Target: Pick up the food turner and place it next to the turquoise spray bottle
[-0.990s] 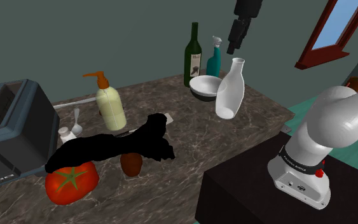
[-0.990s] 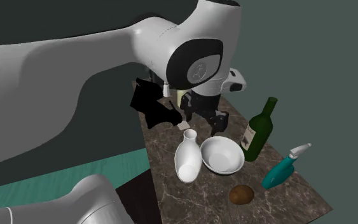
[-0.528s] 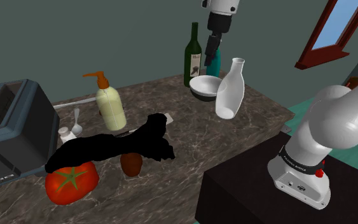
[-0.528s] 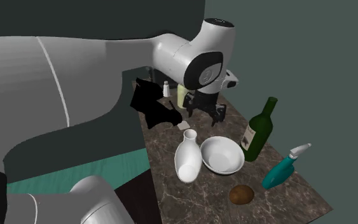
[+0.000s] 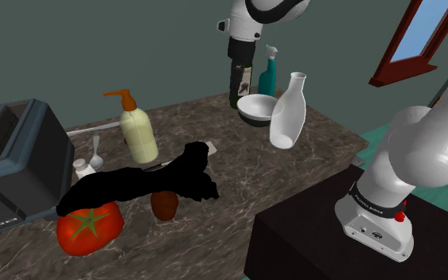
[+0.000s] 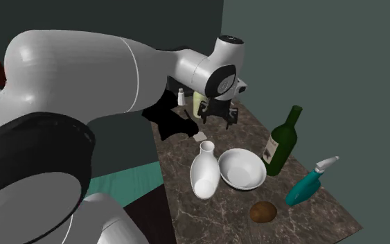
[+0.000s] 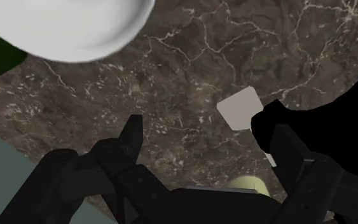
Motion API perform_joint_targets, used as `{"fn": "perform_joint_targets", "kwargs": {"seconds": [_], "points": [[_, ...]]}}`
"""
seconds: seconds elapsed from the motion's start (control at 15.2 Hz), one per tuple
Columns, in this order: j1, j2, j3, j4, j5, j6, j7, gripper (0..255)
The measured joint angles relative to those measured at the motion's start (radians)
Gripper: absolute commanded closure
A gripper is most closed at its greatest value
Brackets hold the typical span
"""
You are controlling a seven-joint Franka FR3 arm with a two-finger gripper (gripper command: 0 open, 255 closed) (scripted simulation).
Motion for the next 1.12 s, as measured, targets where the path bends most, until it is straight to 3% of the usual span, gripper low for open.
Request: {"fn": "perform_joint_targets", "kwargs": {"seconds": [0.66,1.12], "points": [[0.093,0.290,0.085,0.157,0.005,0.141,-0.117,0],[0.154,0.480,0.143,0.298,-0.028,0.193,-0.184,0]]}}
